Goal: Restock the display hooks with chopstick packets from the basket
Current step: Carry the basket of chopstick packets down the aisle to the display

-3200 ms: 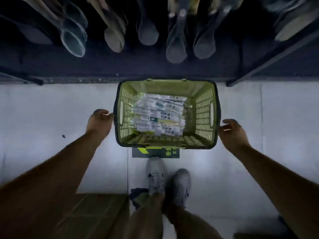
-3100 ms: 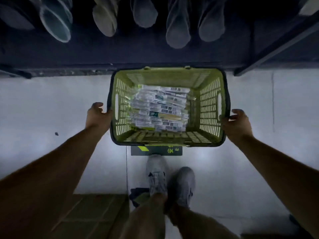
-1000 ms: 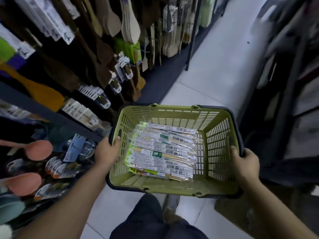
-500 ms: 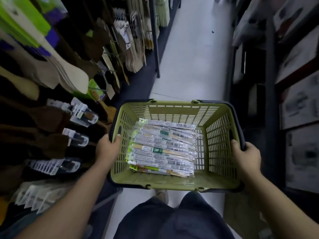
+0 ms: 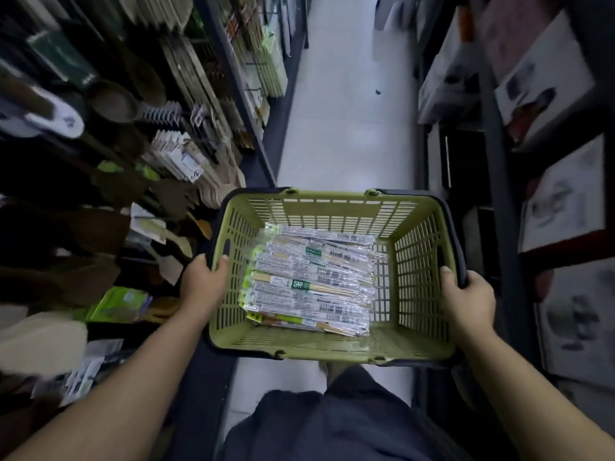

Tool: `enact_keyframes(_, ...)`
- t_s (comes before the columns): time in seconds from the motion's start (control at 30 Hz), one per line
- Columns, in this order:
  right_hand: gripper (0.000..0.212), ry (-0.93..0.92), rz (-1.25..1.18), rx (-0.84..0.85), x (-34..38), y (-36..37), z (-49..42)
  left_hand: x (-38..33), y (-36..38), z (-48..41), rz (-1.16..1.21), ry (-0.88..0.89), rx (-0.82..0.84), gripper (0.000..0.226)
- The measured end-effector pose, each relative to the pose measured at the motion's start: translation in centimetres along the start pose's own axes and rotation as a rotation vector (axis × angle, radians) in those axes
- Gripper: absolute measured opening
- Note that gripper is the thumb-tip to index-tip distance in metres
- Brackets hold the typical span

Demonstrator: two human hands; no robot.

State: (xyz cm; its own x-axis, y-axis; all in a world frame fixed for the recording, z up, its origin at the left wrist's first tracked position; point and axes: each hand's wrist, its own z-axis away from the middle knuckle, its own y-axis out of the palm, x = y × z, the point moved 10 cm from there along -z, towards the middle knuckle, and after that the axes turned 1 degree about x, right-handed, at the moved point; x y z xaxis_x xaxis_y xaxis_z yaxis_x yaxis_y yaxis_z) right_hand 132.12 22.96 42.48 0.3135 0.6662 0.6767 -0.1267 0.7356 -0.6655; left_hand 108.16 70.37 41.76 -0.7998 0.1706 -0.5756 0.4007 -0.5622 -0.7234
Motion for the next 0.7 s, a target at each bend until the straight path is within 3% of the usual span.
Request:
enact_keyframes(0.2,0.037,0.020,0.005,-0.011,6.9,0.9,-10.5,-9.4,1.9,-8.8,-0.014,0.013,0.005,0.031)
enact_keyframes(0.57,0.031,0.058,-0.009,-0.063,18.3,5.9,-25.9,-23.5,5.1,-26.7,-0.015,0.022,0.049,0.038)
enact_keyframes(0.7,0.034,0.062,-0.001,-0.080,22.9,7.2,-31.3,-29.0,5.6,-32.9,-0.013,0.038,0.034,0.029)
